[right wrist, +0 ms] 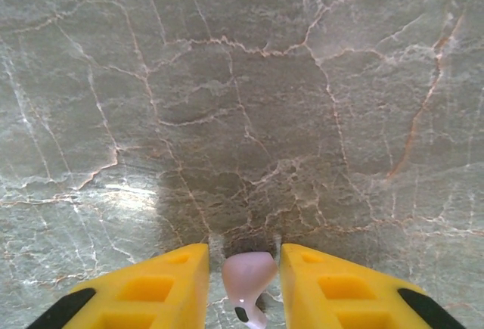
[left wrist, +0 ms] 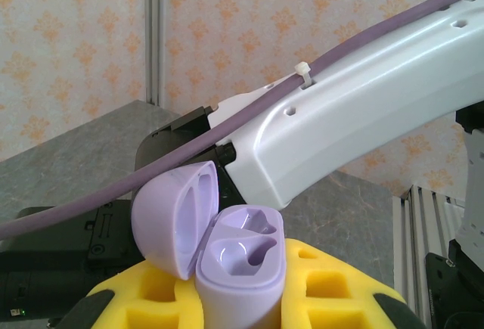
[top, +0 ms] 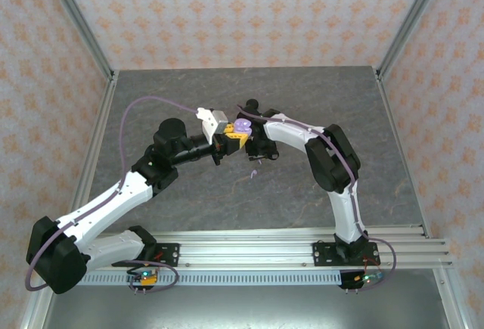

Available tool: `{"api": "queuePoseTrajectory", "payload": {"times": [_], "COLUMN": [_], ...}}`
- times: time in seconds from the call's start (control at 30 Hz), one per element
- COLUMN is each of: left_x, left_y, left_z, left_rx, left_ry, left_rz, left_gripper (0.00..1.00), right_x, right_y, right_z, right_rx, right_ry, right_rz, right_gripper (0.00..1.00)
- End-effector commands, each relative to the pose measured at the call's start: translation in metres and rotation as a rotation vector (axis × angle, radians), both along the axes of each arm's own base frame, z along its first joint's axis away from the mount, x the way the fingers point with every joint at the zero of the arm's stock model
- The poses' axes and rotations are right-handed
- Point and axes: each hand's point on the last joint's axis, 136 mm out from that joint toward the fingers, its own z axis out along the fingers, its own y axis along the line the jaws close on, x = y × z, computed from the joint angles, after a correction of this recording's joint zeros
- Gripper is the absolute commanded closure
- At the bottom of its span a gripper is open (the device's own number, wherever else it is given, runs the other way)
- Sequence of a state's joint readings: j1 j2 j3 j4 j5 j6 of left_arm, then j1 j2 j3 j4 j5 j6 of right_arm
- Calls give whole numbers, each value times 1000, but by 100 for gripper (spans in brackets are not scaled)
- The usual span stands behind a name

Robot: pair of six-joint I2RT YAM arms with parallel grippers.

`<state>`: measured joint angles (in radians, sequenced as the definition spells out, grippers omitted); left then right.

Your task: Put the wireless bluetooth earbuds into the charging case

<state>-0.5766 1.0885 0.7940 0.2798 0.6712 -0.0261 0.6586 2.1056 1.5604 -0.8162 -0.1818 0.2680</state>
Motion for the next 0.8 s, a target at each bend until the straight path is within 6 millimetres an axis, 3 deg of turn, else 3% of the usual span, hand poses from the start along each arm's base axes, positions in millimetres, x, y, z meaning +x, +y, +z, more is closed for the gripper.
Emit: {"api": "queuePoseTrajectory", "payload": {"times": [0.0,0.47,0.77], "left_x": [-4,-6,0], "left_y": [2,4,5], "left_z": [18,17,-1], "left_rx": [-22,-15,18], "left_ry": [-51,-41,0], "left_rz": [8,9,38], "left_gripper": [94,94,94], "right_x": [1,2,11], "right_y": [-8,-11,-16], "right_z": [-10,-9,11], "right_rx": [-63,-54,141], "right_ry": [8,-15,-23], "right_rz": [-18,-52,-127], "right_gripper": [70,79,79]}}
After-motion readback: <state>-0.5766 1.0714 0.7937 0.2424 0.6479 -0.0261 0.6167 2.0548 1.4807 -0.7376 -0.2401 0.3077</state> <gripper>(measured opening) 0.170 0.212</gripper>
